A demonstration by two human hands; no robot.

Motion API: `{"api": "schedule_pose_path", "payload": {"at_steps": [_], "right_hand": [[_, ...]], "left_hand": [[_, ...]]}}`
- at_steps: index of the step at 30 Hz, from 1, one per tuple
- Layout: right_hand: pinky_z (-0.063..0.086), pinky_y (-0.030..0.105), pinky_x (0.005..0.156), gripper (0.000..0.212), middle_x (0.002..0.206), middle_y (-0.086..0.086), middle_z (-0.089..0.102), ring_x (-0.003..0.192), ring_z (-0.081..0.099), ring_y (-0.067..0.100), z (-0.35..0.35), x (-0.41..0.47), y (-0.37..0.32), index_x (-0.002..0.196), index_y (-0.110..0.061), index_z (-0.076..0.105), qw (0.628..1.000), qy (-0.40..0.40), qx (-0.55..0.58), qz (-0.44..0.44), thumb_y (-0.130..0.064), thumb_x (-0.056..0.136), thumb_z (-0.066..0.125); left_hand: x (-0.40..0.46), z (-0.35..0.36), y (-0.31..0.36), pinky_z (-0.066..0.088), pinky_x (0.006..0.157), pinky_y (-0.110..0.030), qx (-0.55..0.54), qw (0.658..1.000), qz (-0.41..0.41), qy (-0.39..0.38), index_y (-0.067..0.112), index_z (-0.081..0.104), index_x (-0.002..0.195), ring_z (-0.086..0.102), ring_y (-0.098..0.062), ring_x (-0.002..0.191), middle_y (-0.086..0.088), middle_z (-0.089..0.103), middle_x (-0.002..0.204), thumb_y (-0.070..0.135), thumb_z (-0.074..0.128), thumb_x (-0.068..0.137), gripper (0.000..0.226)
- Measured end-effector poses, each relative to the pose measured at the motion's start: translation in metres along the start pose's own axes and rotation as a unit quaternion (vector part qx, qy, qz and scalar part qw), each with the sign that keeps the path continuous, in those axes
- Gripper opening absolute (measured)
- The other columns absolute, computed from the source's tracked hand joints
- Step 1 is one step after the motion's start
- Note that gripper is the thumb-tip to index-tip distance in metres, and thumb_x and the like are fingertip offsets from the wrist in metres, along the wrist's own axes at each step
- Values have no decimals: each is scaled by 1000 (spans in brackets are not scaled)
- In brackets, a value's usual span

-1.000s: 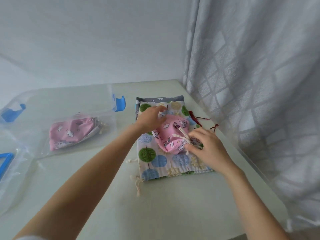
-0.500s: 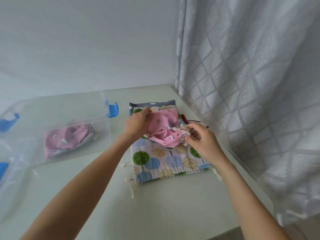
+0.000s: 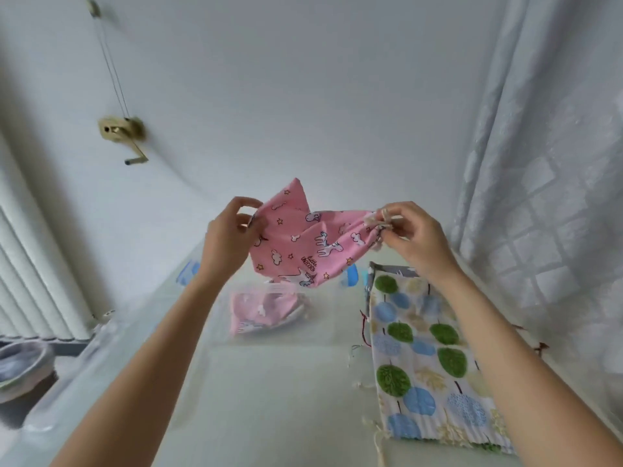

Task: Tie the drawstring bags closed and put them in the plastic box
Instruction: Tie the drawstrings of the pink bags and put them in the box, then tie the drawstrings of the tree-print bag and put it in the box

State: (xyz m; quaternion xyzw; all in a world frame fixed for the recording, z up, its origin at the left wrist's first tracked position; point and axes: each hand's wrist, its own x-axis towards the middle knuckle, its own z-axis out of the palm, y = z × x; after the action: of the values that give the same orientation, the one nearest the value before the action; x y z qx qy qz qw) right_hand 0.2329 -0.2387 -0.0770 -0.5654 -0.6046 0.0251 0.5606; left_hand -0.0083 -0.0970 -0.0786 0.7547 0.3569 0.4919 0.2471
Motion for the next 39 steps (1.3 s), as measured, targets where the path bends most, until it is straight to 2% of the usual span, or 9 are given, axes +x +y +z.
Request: {"api": "schedule_pose_path", "payload": {"at_steps": [7, 10, 13, 16, 23, 28, 32, 36, 39], "right_hand": [[53, 43, 77, 14, 93, 0, 65, 82, 64, 16, 85, 52, 37, 88, -10, 65, 975, -134, -177, 1, 2, 81, 60], [50, 43, 79, 17, 92, 0, 66, 86, 62, 20, 106, 58, 42, 90, -15, 69, 963, -191, -191, -2, -2, 82, 60], [36, 33, 98, 33, 124, -3, 59, 115, 52, 21, 109, 59, 40, 101, -19, 68, 914, -265, -308, 0, 3, 83, 50], [28, 33, 100, 46, 134, -6, 52, 121, 43, 21, 100, 53, 33, 101, -23, 68, 914, -227, -337, 12, 7, 79, 41], [39, 28, 90, 26, 112, -7, 66, 109, 53, 17, 54, -5, 11, 95, -21, 70, 962, -140, -236, -17, -5, 88, 50], [46, 26, 81, 23, 94, -11, 68, 91, 60, 10, -6, -88, 19, 93, -21, 70, 969, -108, -224, -15, -5, 88, 54], [44, 11, 74, 18, 95, -8, 69, 86, 62, 7, -47, -160, 41, 98, -16, 71, 958, -158, -227, 80, -7, 89, 58], [43, 29, 79, 19, 94, -2, 65, 88, 55, 17, -77, -222, 64, 96, -16, 71, 943, -140, -265, 147, -6, 84, 61], [35, 28, 87, 34, 106, 6, 59, 98, 49, 28, -91, -254, 75, 101, -17, 71, 930, -68, -319, 171, 0, 75, 58]], "left_hand": [[33, -18, -56, 50, 72, -34, 247, 967, -21, -62, 29, 58, 102, 65, -25, 81, 5, 71, 93, 22, 59, 87, 16], [32, -20, -68, 47, 70, -31, 294, 952, -35, -78, 28, 59, 104, 63, -24, 86, 6, 70, 99, 23, 59, 87, 18], [24, -26, -73, 47, 71, -31, 337, 939, -25, -62, 25, 58, 107, 64, -21, 91, 8, 67, 108, 33, 61, 87, 22], [9, -25, -66, 44, 67, -27, 335, 941, 10, -49, 25, 60, 106, 65, -16, 91, 11, 67, 105, 39, 55, 90, 22], [-42, 15, -16, 52, 74, -30, 129, 988, 60, -63, 27, 63, 102, 64, -6, 77, 13, 70, 86, 31, 56, 91, 13], [-101, 77, 17, 54, 74, -28, 11, 981, 79, -176, 22, 63, 101, 65, -3, 77, 13, 68, 85, 24, 59, 89, 13], [-152, 125, 31, 52, 73, -28, 50, 950, 66, -301, 24, 62, 98, 59, -2, 73, 13, 64, 84, 40, 66, 83, 22], [-196, 144, 24, 48, 74, -30, 148, 911, 84, -375, 23, 59, 98, 52, -12, 80, 8, 58, 94, 50, 71, 74, 39], [-209, 137, 12, 45, 74, -27, 148, 907, 84, -386, 24, 58, 100, 50, -12, 77, 10, 51, 93, 45, 75, 71, 39]]}}
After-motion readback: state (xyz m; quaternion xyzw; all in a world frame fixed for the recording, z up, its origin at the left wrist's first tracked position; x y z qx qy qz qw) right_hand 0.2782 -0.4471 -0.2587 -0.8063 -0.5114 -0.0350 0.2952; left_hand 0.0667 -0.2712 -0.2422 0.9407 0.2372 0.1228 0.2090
